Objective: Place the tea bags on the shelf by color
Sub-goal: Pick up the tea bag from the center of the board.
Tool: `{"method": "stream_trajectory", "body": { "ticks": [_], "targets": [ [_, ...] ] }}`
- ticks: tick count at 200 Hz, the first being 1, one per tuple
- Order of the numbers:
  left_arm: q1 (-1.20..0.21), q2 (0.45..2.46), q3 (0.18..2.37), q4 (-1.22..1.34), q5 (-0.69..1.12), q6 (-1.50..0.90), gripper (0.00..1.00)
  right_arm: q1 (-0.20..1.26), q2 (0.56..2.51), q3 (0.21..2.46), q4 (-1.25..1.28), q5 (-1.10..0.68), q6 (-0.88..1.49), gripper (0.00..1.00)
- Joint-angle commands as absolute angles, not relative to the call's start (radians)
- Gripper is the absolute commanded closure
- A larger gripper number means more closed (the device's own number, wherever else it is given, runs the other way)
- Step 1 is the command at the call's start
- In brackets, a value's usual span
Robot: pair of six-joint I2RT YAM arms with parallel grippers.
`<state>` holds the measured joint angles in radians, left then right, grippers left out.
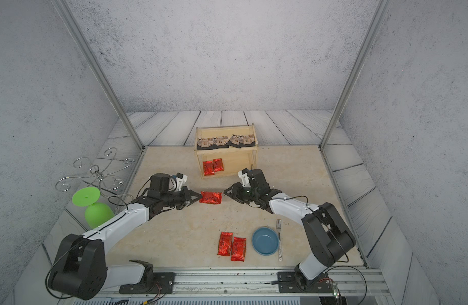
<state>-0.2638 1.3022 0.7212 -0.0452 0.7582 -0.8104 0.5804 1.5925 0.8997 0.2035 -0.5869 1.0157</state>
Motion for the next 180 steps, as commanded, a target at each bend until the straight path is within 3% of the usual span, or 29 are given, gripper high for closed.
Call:
{"method": "stream_trajectory", "body": {
  "ticks": [1, 55, 121, 180],
  "targets": [
    [-0.258, 1.295, 0.736, 0.000, 0.794, -0.833, 1.00, 0.582, 1.602, 0.896, 0.307, -0.697, 1.167, 0.63],
    [-0.258, 1.287, 0.732, 0.024, 0.803, -0.855, 1.00, 0.581, 1.641, 0.896, 0.344, -0.730, 1.202, 0.66],
    [-0.258, 1.281, 0.730, 0.025, 0.804, -0.864, 1.00, 0.581, 1.659, 0.870, 0.431, -0.745, 1.236, 0.81],
    [-0.241, 1.290, 0.709, 0.058, 0.813, -0.898, 1.00, 0.579, 1.656, 0.841, 0.519, -0.771, 1.269, 0.82]
  ]
}}
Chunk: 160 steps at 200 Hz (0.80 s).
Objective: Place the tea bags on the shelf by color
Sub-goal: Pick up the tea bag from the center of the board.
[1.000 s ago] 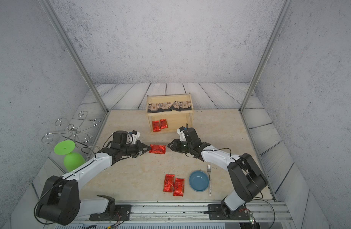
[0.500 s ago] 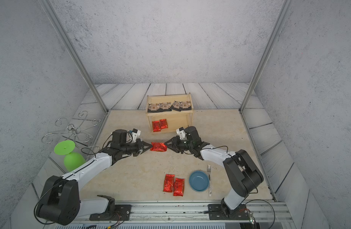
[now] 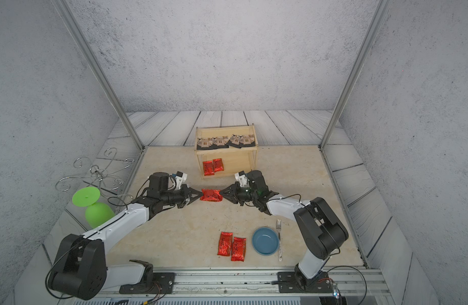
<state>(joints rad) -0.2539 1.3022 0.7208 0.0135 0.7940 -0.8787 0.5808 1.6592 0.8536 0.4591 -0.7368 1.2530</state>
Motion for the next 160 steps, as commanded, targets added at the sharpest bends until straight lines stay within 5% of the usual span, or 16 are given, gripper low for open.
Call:
{"method": "stream_trajectory", "body": {
  "ticks": [1, 83, 160],
  "targets": [
    [-0.240, 1.290, 0.709, 0.059, 0.813, -0.899, 1.00, 0.579, 1.655, 0.840, 0.520, -0.771, 1.269, 0.82],
    [-0.232, 1.287, 0.698, 0.074, 0.819, -0.910, 1.00, 0.572, 1.660, 0.838, 0.537, -0.783, 1.269, 0.85],
    [-0.229, 1.280, 0.691, 0.080, 0.822, -0.915, 1.00, 0.556, 1.647, 0.822, 0.542, -0.779, 1.279, 1.00]
  ]
}}
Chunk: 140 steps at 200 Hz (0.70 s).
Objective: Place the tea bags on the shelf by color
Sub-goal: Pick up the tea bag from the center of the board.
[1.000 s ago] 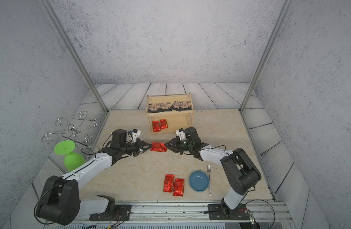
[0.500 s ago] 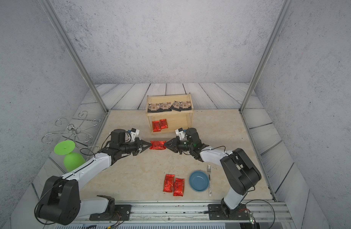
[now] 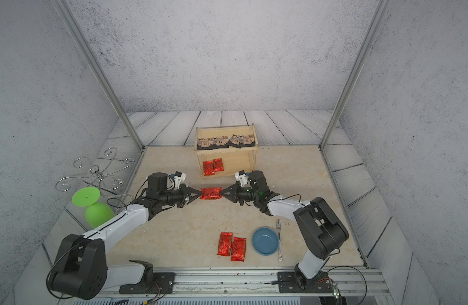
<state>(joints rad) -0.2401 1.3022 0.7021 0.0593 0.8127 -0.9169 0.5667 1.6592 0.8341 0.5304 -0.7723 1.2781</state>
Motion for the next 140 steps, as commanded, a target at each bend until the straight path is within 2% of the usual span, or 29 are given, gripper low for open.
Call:
{"method": "stream_trajectory", "body": {
  "ticks": [1, 77, 107, 112, 123, 140],
  "targets": [
    [-0.229, 1.280, 0.690, 0.081, 0.822, -0.915, 1.00, 0.556, 1.646, 0.820, 0.541, -0.779, 1.278, 1.00],
    [-0.198, 1.255, 0.642, 0.130, 0.825, -0.945, 1.00, 0.514, 1.583, 0.761, 0.495, -0.761, 1.237, 1.00],
    [-0.198, 1.258, 0.665, 0.076, 0.823, -0.914, 1.00, 0.514, 1.574, 0.766, 0.475, -0.733, 1.215, 1.00],
    [-0.198, 1.256, 0.677, 0.045, 0.819, -0.895, 0.93, 0.513, 1.571, 0.767, 0.469, -0.722, 1.208, 1.00],
    [-0.197, 1.252, 0.712, -0.046, 0.802, -0.842, 0.65, 0.514, 1.565, 0.767, 0.452, -0.686, 1.196, 1.00],
    [-0.193, 1.235, 0.769, -0.189, 0.759, -0.749, 0.46, 0.514, 1.565, 0.777, 0.438, -0.614, 1.193, 1.00]
  ]
}}
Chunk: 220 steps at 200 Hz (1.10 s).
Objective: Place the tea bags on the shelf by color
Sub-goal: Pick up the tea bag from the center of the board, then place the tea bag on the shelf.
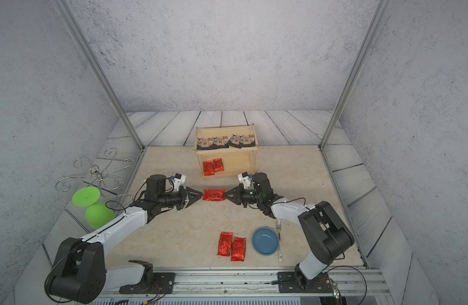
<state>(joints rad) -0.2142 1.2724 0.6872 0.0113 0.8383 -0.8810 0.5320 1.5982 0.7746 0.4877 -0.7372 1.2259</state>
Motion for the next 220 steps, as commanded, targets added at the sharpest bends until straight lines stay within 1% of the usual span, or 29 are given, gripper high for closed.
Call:
{"method": "stream_trajectory", "body": {
  "ticks": [1, 10, 20, 64, 91, 108, 143, 180, 220],
  "targets": [
    [-0.193, 1.233, 0.773, -0.197, 0.755, -0.744, 0.46, 0.514, 1.566, 0.777, 0.437, -0.608, 1.193, 1.00],
    [-0.190, 1.224, 0.798, -0.265, 0.726, -0.700, 0.40, 0.513, 1.570, 0.784, 0.434, -0.555, 1.203, 1.00],
    [-0.187, 1.213, 0.818, -0.324, 0.699, -0.660, 0.38, 0.514, 1.580, 0.790, 0.438, -0.486, 1.224, 1.00],
    [-0.177, 1.187, 0.834, -0.456, 0.639, -0.577, 0.37, 0.528, 1.681, 0.830, 0.514, -0.174, 1.405, 1.00],
    [-0.166, 1.187, 0.838, -0.491, 0.644, -0.564, 0.38, 0.579, 1.712, 0.875, 0.494, 0.095, 1.433, 1.00],
    [-0.156, 1.189, 0.844, -0.508, 0.661, -0.551, 0.39, 0.605, 1.751, 0.924, 0.474, 0.214, 1.433, 1.00],
    [-0.123, 1.189, 0.853, -0.527, 0.713, -0.530, 0.40, 0.628, 1.880, 1.035, 0.511, 0.307, 1.452, 1.00],
    [-0.118, 1.190, 0.851, -0.539, 0.745, -0.526, 0.41, 0.637, 1.971, 1.151, 0.469, 0.407, 1.453, 1.00],
    [-0.119, 1.193, 0.851, -0.543, 0.756, -0.524, 0.42, 0.637, 2.058, 1.251, 0.451, 0.440, 1.482, 1.00]
  ]
}}
